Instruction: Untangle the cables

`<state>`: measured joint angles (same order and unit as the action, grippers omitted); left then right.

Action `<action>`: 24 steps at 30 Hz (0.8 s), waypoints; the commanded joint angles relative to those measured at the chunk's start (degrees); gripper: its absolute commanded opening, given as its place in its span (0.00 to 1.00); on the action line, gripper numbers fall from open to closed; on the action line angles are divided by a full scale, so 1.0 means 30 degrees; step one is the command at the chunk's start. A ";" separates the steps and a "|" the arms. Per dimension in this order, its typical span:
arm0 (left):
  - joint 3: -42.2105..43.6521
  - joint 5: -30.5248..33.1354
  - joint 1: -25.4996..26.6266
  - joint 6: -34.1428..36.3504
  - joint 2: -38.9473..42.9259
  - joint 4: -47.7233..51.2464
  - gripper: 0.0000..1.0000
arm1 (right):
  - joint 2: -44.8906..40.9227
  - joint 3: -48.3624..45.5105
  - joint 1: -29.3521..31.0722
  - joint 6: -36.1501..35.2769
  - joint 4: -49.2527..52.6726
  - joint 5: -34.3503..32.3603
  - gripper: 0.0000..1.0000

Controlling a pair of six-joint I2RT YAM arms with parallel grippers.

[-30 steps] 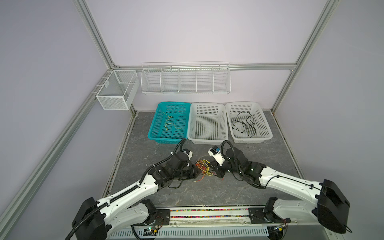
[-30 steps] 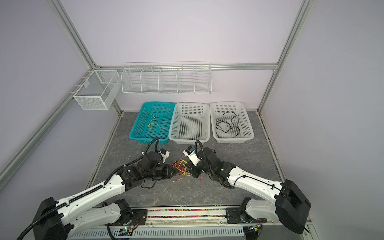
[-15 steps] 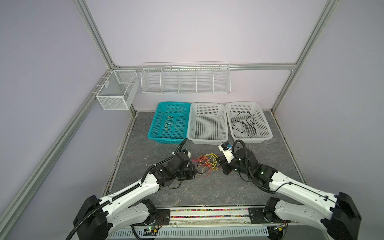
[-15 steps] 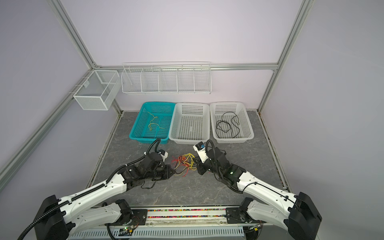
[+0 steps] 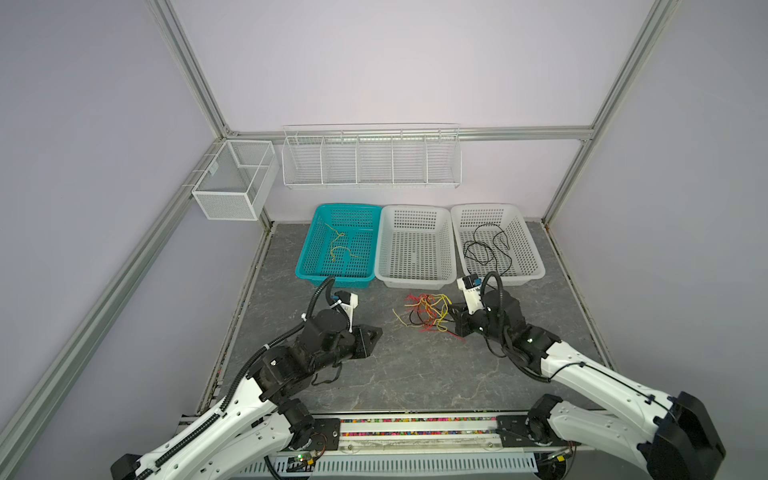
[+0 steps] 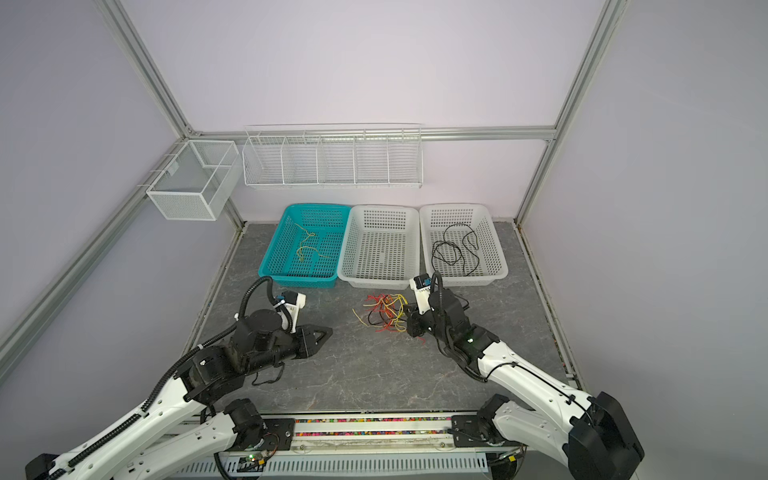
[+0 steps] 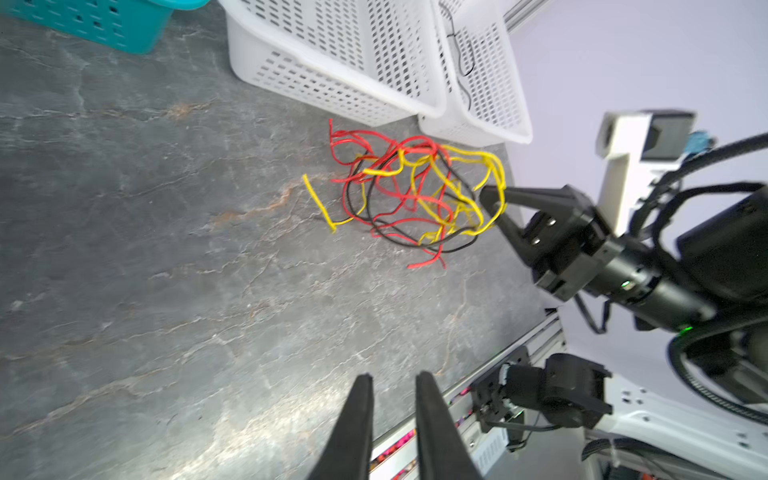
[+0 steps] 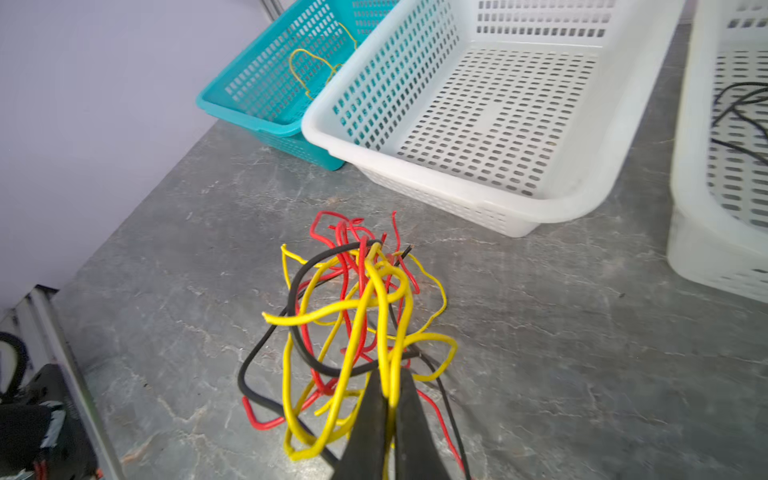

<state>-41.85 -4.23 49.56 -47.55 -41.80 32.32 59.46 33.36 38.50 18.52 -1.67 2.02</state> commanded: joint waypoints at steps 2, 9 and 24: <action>0.1351 -0.1877 -0.0026 -0.2009 -0.1612 -0.3607 0.46 | -0.1121 -0.1259 -0.0019 0.0430 -0.2972 0.2451 0.07; 0.3715 -0.2961 0.0046 -0.6883 -0.3018 -0.9674 0.73 | -0.1970 -0.2855 -0.0008 0.1077 -0.5872 0.3222 0.07; 0.6403 -0.1874 0.0433 -1.0654 -0.4033 -1.6046 0.66 | -0.2631 -0.4592 0.0001 0.2305 -1.0287 0.4915 0.07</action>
<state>-23.97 -10.33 50.33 -77.10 -52.73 -10.50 52.49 20.47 38.50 23.86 -26.33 14.00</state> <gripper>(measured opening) 0.677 0.072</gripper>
